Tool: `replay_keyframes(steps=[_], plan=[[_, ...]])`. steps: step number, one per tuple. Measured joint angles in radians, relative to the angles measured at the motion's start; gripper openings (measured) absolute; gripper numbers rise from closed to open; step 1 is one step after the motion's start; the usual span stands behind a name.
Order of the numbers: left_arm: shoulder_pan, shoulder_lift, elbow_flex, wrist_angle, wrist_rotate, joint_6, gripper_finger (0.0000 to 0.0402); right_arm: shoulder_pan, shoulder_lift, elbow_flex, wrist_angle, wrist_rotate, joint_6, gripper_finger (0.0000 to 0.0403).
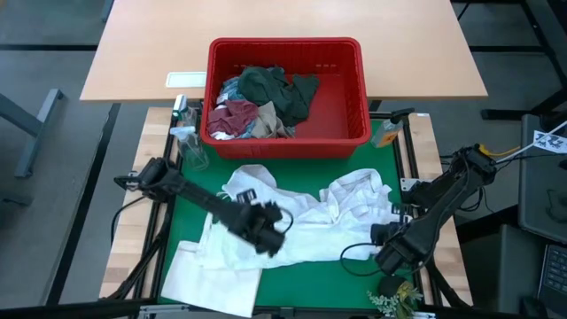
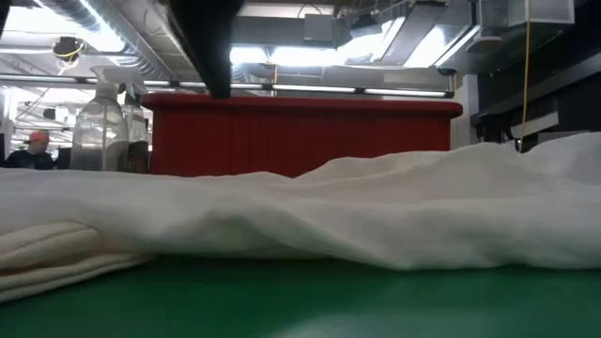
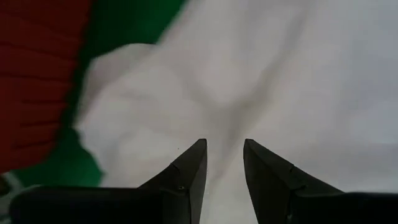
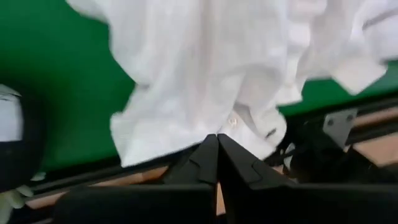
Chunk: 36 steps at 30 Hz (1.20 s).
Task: Fold Laundry from Bin
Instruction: Fold the white polo shirt
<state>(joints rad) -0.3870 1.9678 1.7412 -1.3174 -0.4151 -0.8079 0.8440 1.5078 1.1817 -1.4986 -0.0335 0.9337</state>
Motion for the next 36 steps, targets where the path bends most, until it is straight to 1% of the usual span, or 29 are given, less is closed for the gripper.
replay_keyframes(steps=[2, 6, 11, 15, 20, 22, 25, 28, 32, 36], plan=[[0.054, 0.0, 0.007, -0.033, 0.026, 0.024, 0.0102, 0.0, 0.0, 0.023, 0.001, 0.017, -0.023, 0.0007], [0.165, 0.0, -0.015, -0.113, 0.099, 0.124, 0.0102, 0.0, 0.0, 0.049, 0.001, 0.025, -0.027, 0.0007], [0.269, 0.0, -0.063, -0.145, 0.153, 0.292, 0.0102, 0.0, 0.0, 0.051, 0.0, 0.026, -0.028, 0.0007], [0.328, 0.0, -0.099, -0.085, 0.188, 0.369, 0.0102, 0.0, 0.0, 0.051, 0.0, 0.043, -0.093, 0.0007], [0.355, 0.0, -0.114, 0.042, 0.242, 0.445, 0.0102, -0.019, 0.0, 0.051, -0.003, 0.17, -0.279, 0.0007], [0.355, 0.0, -0.114, 0.065, 0.266, 0.453, 0.0102, -0.055, -0.001, 0.051, -0.002, 0.182, -0.342, 0.0007], [0.346, 0.0, -0.115, 0.077, 0.276, 0.455, 0.0102, -0.131, -0.017, 0.047, -0.002, 0.184, -0.429, 0.0007], [0.332, 0.0, -0.115, 0.077, 0.276, 0.454, 0.0102, -0.217, -0.072, 0.021, 0.002, 0.185, -0.533, 0.0007], [0.31, 0.0, -0.115, 0.099, 0.276, 0.421, 0.0102, -0.357, -0.219, -0.053, 0.055, 0.197, -0.626, 0.0007], [0.288, 0.0, -0.115, 0.173, 0.274, 0.399, 0.0102, -0.51, -0.403, -0.182, 0.241, 0.188, -0.747, 0.0007]])
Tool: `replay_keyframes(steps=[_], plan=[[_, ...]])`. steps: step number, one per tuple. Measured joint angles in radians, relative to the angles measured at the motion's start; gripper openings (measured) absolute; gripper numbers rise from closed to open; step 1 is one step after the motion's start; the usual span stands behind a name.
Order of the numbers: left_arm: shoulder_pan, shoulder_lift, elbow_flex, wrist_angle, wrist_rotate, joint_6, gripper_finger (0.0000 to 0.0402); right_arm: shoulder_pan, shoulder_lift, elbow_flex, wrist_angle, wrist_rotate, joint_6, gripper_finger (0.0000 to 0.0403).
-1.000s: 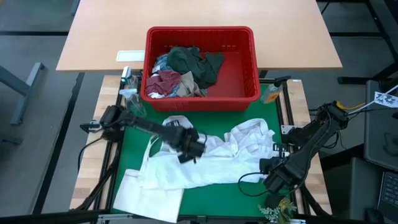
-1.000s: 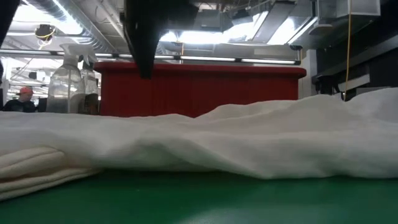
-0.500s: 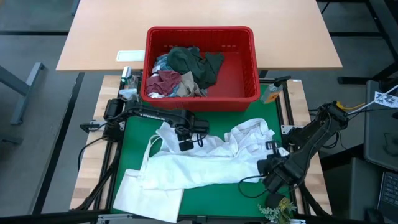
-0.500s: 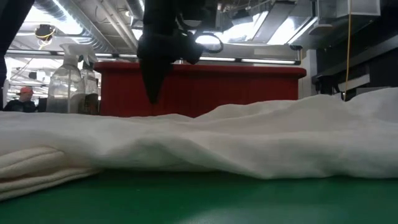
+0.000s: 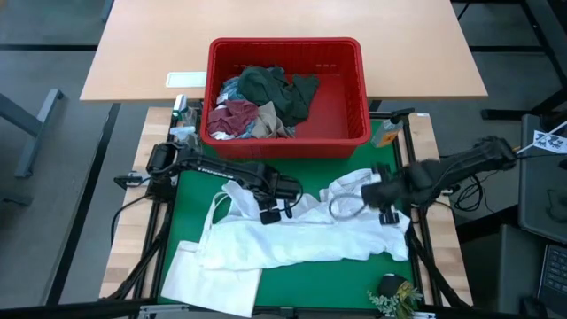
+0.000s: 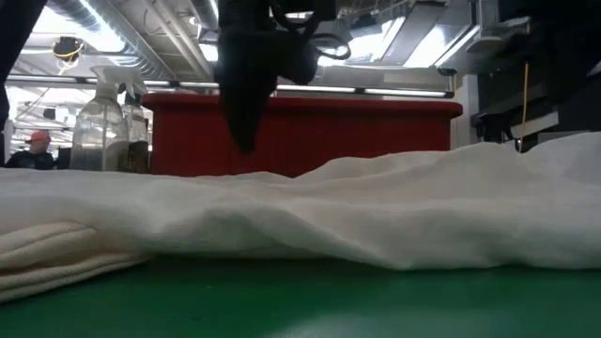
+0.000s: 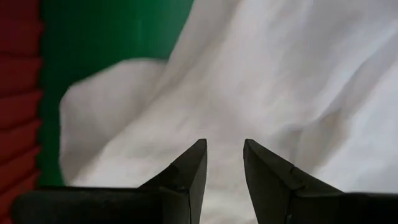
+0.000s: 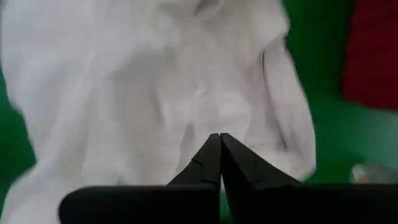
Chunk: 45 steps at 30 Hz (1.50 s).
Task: Fold Laundry from Bin
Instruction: Fold the white polo shirt
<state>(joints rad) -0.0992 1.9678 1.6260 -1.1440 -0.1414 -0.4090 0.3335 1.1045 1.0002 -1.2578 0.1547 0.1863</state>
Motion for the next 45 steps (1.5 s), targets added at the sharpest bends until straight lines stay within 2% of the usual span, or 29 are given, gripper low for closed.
replay_keyframes(steps=[3, 7, 10, 12, 18, 22, 24, 28, 31, 39, 45], plan=[[-0.012, 0.0, 0.0, 0.084, -0.002, 0.0, 0.0102, -0.105, -0.11, -0.105, 0.169, -0.009, -0.056, 0.0007], [-0.017, 0.0, 0.0, 0.199, -0.001, 0.001, 0.0102, -0.224, -0.182, -0.207, 0.331, 0.071, -0.059, 0.0007], [-0.016, 0.0, 0.0, 0.268, -0.002, 0.0, 0.0102, -0.302, -0.181, -0.235, 0.379, 0.139, -0.055, 0.0007], [-0.014, 0.0, 0.0, 0.313, -0.003, 0.0, 0.0102, -0.35, -0.164, -0.237, 0.386, 0.143, -0.052, 0.0011], [-0.014, 0.0, 0.0, 0.457, -0.002, 0.0, 0.0102, -0.445, -0.097, -0.237, 0.394, 0.06, -0.035, 0.0056], [-0.015, 0.0, 0.0, 0.509, -0.003, 0.0, 0.0102, -0.453, -0.046, -0.237, 0.401, 0.044, -0.05, 0.01], [-0.015, 0.0, 0.0, 0.515, -0.003, 0.0, 0.0102, -0.451, -0.024, -0.237, 0.417, 0.012, -0.112, 0.0115], [-0.015, 0.0, 0.0, 0.514, -0.003, 0.0, 0.0102, -0.451, 0.007, -0.237, 0.484, -0.184, -0.275, 0.0123], [-0.015, 0.0, 0.0, 0.513, -0.003, 0.0, 0.0102, -0.451, 0.028, -0.237, 0.545, -0.268, -0.375, 0.012], [-0.015, 0.0, 0.0, 0.517, -0.005, -0.002, 0.0102, -0.452, 0.121, -0.237, 0.703, -0.271, -0.482, 0.0117], [-0.016, 0.0, 0.0, 0.517, -0.005, -0.003, 0.0102, -0.452, 0.219, -0.237, 0.76, -0.271, -0.558, 0.0117]])
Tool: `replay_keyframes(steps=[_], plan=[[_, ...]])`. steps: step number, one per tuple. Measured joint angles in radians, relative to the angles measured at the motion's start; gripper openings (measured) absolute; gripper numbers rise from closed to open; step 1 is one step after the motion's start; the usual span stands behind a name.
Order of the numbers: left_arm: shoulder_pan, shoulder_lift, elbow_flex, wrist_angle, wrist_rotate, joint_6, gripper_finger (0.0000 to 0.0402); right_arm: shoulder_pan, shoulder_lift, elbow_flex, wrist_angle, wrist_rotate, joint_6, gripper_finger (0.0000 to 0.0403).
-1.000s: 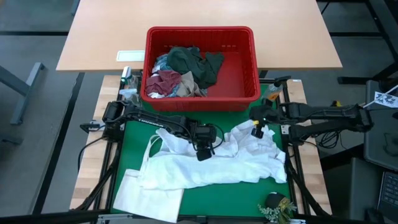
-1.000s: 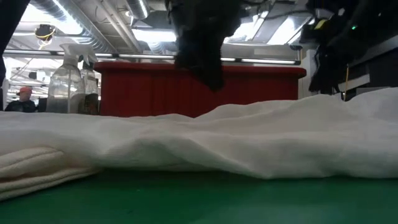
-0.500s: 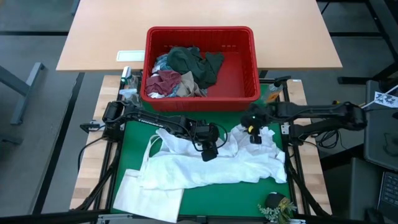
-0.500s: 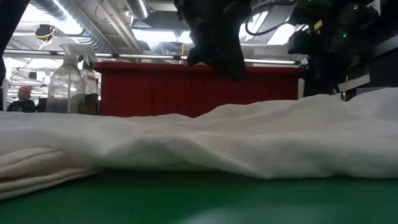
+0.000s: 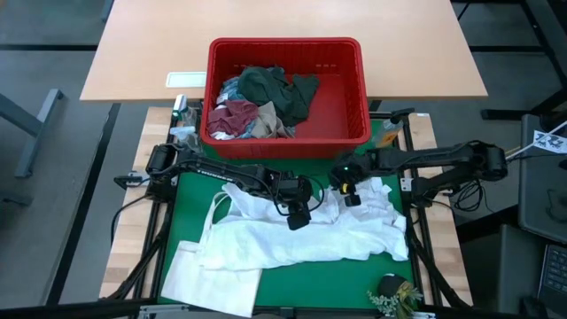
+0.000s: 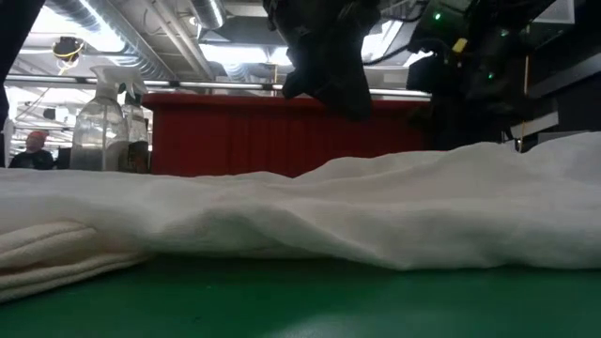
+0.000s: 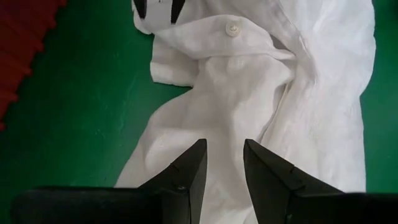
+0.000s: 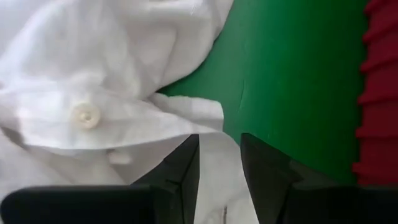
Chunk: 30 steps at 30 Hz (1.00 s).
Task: Fold Laundry from Bin
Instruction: Fold the white polo shirt
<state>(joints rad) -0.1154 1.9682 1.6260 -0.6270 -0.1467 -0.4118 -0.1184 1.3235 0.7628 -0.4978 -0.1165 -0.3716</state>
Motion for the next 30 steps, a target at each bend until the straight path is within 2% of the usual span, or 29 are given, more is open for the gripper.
replay_keyframes(steps=[4, 12, 19, 25, 28, 30], plan=[[0.0, 0.0, 0.0, 0.001, -0.005, -0.005, 0.0102, 0.0, 0.054, 0.009, -0.003, 0.003, -0.055, 0.0117], [-0.005, 0.0, 0.0, 0.001, -0.006, -0.007, 0.0102, 0.0, 0.115, 0.037, 0.0, 0.087, -0.112, 0.0117], [-0.005, 0.001, 0.0, 0.001, -0.006, -0.008, 0.0102, 0.0, 0.161, 0.037, -0.039, -0.026, -0.136, 0.0117], [-0.005, 0.001, 0.0, 0.003, -0.006, -0.008, 0.0102, 0.0, 0.186, 0.037, -0.079, -0.034, -0.219, 0.0115], [-0.005, 0.001, 0.0, 0.003, -0.006, -0.027, 0.0102, 0.0, 0.186, 0.037, -0.086, -0.033, -0.266, 0.0092], [-0.005, 0.001, 0.0, -0.007, -0.019, -0.031, 0.0102, 0.001, 0.186, 0.037, -0.087, -0.015, -0.271, 0.0057]])
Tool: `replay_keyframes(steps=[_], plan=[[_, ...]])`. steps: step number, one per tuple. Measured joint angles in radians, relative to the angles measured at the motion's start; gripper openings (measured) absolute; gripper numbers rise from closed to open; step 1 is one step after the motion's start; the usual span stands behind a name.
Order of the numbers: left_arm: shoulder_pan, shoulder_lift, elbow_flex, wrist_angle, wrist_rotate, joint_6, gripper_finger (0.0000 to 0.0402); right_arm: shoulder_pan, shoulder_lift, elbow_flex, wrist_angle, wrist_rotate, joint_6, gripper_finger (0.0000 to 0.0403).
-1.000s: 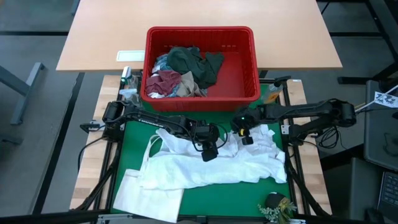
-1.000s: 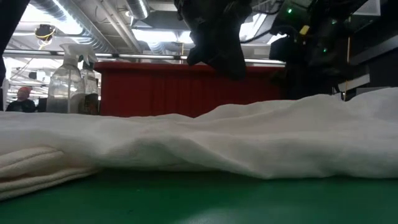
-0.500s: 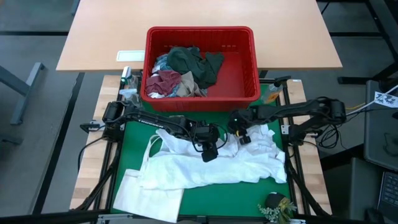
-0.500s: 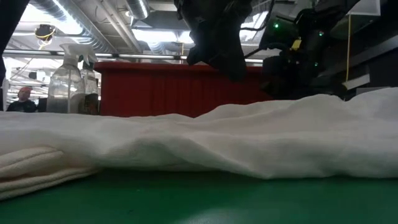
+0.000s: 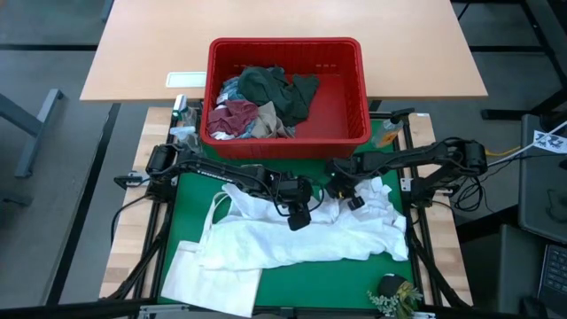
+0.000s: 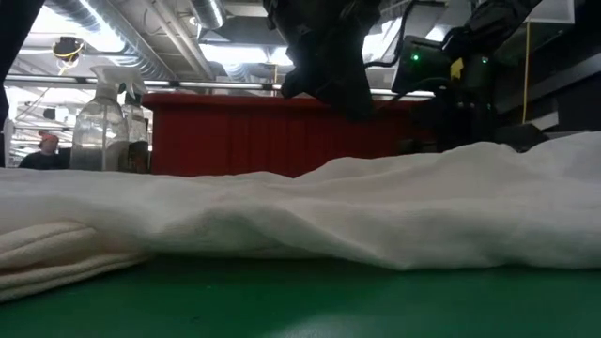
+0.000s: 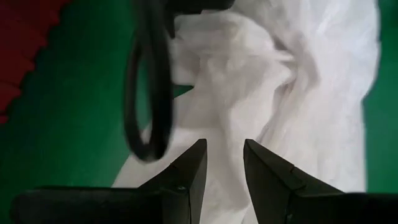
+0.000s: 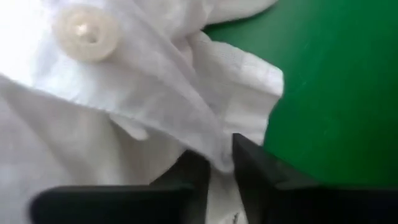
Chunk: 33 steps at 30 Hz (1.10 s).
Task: Fold Laundry from Bin
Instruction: Fold the white polo shirt
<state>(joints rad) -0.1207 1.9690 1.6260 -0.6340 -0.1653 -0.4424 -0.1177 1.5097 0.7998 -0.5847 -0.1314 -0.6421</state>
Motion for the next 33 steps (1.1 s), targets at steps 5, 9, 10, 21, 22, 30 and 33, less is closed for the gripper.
replay_keyframes(steps=[5, 9, 10, 21, 22, 30, 33], plan=[[0.0, 0.0, 0.0, -0.067, -0.029, -0.001, 0.0102, 0.0, 0.0, 0.033, -0.1, 0.046, 0.006, 0.0012], [0.0, 0.0, -0.027, -0.075, -0.031, -0.002, 0.0102, 0.0, 0.0, 0.108, -0.239, 0.058, 0.062, 0.0004], [0.0, 0.0, -0.046, -0.072, -0.031, -0.003, 0.0102, 0.0, 0.0, 0.129, -0.273, 0.069, 0.077, 0.0005], [0.007, 0.001, -0.318, -0.058, -0.046, -0.132, 0.0102, 0.0, -0.002, 0.303, -0.59, 0.189, 0.14, 0.0001], [0.007, 0.001, -0.343, -0.059, -0.049, -0.15, 0.0102, 0.0, -0.006, 0.309, -0.617, 0.198, 0.153, 0.0001], [0.007, -0.008, -0.415, -0.047, -0.06, -0.212, 0.0101, 0.0, -0.103, 0.311, -0.777, 0.272, 0.275, 0.0001], [0.009, -0.006, -0.415, -0.051, -0.063, -0.212, 0.0101, -0.001, -0.153, 0.311, -0.799, 0.295, 0.338, 0.0001]])
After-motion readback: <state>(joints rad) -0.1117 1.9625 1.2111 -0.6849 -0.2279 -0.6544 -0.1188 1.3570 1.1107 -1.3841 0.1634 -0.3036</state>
